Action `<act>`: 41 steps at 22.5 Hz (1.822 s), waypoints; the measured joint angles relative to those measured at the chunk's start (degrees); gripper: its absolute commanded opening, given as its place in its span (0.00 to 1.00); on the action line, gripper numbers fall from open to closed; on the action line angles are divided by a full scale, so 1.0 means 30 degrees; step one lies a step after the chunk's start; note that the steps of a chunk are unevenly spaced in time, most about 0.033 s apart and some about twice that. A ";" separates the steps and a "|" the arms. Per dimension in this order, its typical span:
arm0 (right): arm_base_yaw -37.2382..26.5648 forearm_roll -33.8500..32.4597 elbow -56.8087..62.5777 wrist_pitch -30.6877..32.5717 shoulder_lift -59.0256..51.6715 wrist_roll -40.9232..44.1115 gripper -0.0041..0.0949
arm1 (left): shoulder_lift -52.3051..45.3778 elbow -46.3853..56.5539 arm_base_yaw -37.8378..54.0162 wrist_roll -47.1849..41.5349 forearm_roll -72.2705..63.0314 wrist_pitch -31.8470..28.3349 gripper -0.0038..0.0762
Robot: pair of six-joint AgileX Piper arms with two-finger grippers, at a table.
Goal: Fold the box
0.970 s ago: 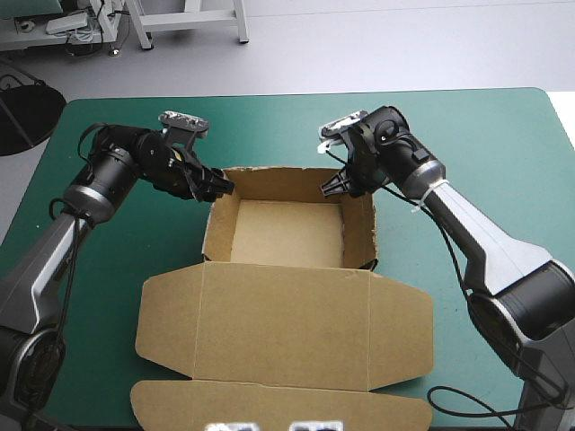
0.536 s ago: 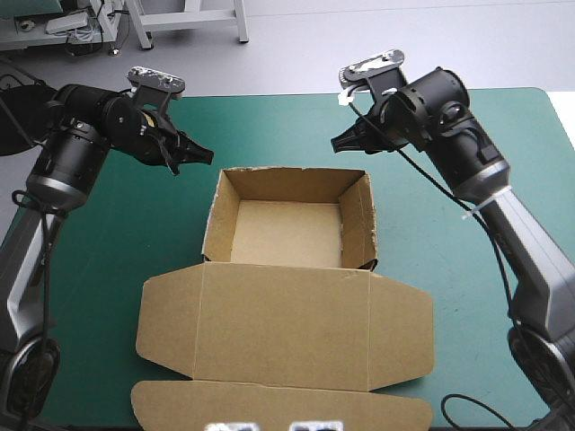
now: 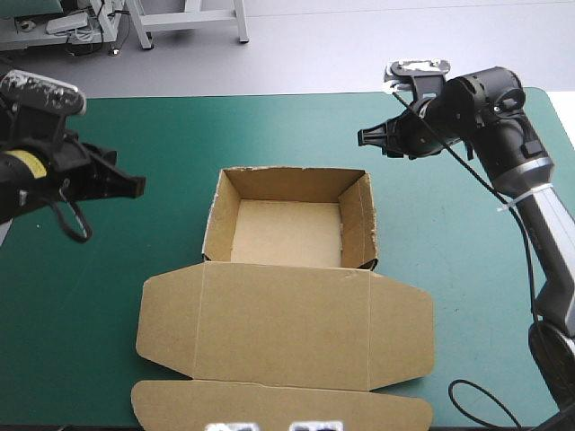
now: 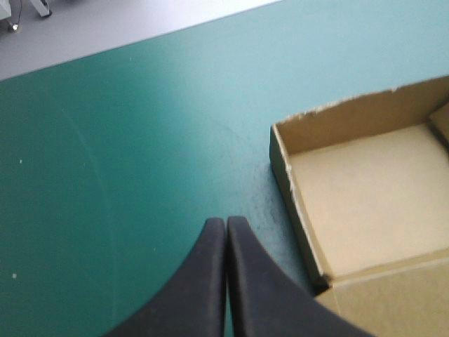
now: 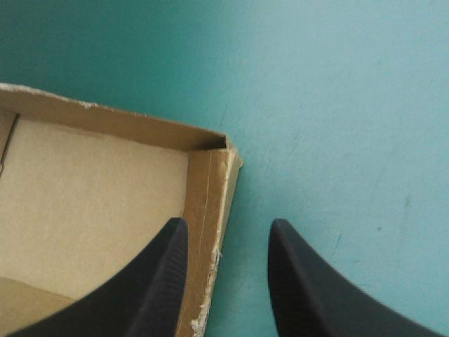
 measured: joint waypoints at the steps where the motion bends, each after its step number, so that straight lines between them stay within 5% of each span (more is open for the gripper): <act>1: -0.0015 0.0288 0.0342 0.0000 0.0159 -0.0112 0.40 | -0.0665 0.0955 0.0000 0.0000 0.0132 0.0000 0.04; 11: -0.0020 0.2475 0.4286 -0.0601 0.3355 -0.2075 0.40 | -1.0497 1.6434 0.0000 -0.1387 0.0709 -0.3393 0.04; 14: -0.0020 0.2987 0.4563 -0.1002 0.3781 -0.2555 0.38 | -1.2137 1.8442 0.0000 -0.1947 0.0683 -0.3438 0.04; 19: -0.0020 0.3429 0.4642 -0.1142 0.4434 -0.3364 0.04 | -1.4540 2.0843 0.0000 -0.2166 0.0084 -0.3416 0.04; 29: -0.0173 0.2104 0.4662 -0.0853 0.4312 -0.2904 0.02 | -1.7040 2.2910 0.0000 -0.2520 -0.0749 -0.3115 0.04; 34: -0.3529 -0.0555 0.4662 -0.0403 0.2432 -0.3014 0.02 | -1.7120 2.2946 0.0000 -0.2525 -0.0787 -0.3132 0.04; 41: -1.1368 -0.2660 0.4662 -0.0359 0.0329 -0.4092 0.02 | -1.7135 2.2946 0.0000 -0.2542 -0.0812 -0.3132 0.04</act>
